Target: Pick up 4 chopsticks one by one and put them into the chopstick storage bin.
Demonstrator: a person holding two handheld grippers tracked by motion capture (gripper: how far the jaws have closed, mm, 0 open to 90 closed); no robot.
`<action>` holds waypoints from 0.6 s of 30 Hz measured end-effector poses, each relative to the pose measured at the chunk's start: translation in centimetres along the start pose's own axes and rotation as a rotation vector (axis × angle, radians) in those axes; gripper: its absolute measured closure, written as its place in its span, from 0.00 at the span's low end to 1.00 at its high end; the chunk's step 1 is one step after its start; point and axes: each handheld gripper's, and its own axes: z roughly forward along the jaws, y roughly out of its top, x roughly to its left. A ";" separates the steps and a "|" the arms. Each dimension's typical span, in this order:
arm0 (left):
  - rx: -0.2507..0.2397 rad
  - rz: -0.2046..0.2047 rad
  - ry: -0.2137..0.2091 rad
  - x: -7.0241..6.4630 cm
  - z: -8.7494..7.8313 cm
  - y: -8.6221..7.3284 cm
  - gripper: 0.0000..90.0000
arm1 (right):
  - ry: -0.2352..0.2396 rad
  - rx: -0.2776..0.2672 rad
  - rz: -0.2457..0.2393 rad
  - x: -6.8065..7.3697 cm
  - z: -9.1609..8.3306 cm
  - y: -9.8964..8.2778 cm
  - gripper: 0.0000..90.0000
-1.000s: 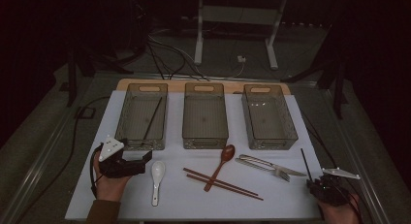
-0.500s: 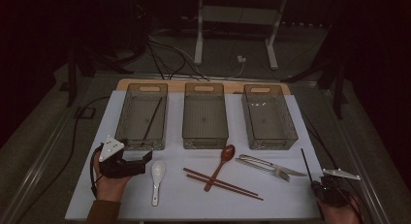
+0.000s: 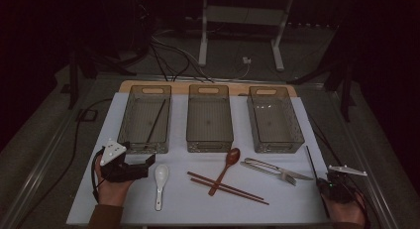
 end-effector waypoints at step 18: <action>0.002 0.002 -0.012 -0.3 0.2 0.0 0.01 | 0.072 -0.202 -0.038 3.1 -3.9 3.7 0.97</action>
